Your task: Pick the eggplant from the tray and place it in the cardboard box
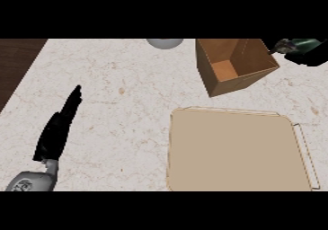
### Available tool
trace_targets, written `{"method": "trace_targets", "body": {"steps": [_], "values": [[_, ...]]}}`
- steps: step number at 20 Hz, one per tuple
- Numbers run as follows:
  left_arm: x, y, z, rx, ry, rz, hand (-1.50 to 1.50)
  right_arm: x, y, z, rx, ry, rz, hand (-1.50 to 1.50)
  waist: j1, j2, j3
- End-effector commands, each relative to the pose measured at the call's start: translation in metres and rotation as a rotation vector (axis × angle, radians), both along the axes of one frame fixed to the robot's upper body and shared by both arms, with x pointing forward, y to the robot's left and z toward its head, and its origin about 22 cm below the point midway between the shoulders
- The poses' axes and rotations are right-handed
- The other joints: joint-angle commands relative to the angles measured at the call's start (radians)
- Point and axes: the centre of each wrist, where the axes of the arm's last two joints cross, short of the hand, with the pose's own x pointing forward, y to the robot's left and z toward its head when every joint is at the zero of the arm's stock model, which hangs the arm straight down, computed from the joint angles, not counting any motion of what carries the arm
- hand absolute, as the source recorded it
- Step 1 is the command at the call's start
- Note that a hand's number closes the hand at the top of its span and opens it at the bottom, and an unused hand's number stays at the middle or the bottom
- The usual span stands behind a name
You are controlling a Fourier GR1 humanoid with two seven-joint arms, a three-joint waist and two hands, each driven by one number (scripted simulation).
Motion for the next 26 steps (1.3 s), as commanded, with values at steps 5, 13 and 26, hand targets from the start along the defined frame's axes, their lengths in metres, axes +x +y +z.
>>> {"method": "trace_targets", "body": {"steps": [5,13,26], "values": [[0.002,0.005,-0.005,0.000,0.003,0.020,0.00,0.024,0.066,-0.001,-0.027,0.117,0.238,1.50,-0.018,-0.007,-0.003],[-0.003,0.013,-0.014,0.022,-0.005,0.032,0.00,0.035,0.132,-0.032,-0.152,0.172,0.270,1.50,-0.027,-0.007,-0.004],[-0.002,0.007,0.001,0.017,0.005,0.042,0.00,0.031,0.178,-0.094,-0.167,0.317,0.243,-1.50,-0.039,-0.009,-0.002]]}}
